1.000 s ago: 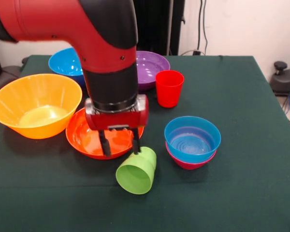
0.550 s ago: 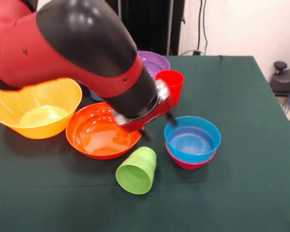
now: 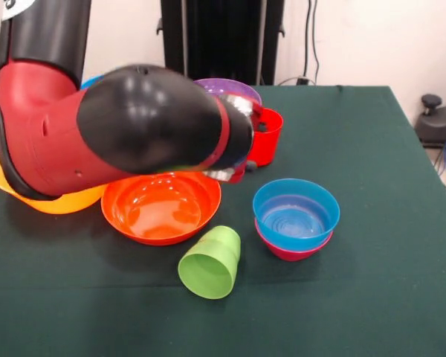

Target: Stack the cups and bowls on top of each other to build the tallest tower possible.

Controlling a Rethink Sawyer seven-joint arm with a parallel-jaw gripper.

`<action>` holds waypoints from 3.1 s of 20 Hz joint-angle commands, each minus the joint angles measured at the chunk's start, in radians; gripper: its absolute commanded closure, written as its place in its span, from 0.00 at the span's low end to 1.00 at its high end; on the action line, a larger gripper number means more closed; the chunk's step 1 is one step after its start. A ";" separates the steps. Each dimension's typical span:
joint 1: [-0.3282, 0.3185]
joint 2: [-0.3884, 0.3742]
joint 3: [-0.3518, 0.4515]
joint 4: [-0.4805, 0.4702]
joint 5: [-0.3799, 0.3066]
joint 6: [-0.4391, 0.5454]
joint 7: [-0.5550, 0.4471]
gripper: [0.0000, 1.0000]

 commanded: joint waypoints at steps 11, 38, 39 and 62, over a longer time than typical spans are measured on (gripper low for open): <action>0.028 0.020 0.026 -0.377 -0.330 0.010 -0.595 0.00; 0.074 0.227 0.268 -0.530 -0.357 -0.019 -0.450 0.00; 0.074 0.230 0.275 -0.534 -0.363 -0.022 -0.450 0.00; 0.041 0.142 0.223 -0.456 -0.340 0.033 -0.401 0.00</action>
